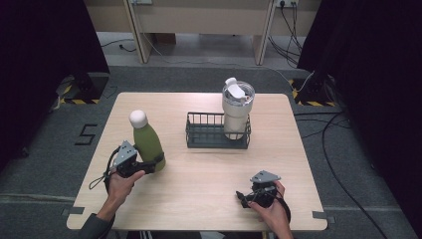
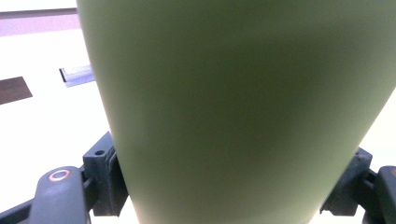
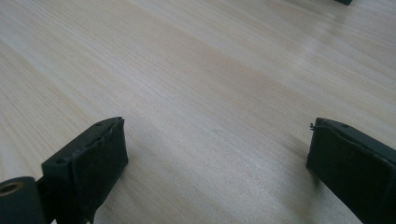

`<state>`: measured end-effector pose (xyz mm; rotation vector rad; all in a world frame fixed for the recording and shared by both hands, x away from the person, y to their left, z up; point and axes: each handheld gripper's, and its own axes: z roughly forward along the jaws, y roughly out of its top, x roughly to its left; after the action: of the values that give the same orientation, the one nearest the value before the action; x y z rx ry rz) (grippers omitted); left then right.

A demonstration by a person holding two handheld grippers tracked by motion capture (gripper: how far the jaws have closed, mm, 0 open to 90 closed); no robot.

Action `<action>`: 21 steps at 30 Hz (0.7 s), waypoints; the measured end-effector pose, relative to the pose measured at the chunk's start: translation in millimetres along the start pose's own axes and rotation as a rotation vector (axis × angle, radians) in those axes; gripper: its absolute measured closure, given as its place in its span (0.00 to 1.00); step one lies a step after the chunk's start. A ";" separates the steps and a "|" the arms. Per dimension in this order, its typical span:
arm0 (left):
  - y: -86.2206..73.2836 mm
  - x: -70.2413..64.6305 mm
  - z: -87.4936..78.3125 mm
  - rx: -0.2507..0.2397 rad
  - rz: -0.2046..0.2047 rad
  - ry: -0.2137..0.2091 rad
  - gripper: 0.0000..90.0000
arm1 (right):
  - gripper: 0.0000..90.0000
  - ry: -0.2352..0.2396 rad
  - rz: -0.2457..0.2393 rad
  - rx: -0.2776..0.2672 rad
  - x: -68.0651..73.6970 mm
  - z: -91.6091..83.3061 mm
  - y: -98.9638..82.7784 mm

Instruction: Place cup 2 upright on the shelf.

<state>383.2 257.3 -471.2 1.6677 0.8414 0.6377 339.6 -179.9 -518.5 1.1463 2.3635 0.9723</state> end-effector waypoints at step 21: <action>17.0 -4.3 7.3 0.000 0.000 -0.039 0.23 | 0.06 0.000 -0.001 0.000 -0.1 0.1 0.1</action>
<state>389.7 247.3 -456.5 1.6744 0.8137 0.6036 339.7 -179.9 -518.5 1.1450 2.3642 0.9716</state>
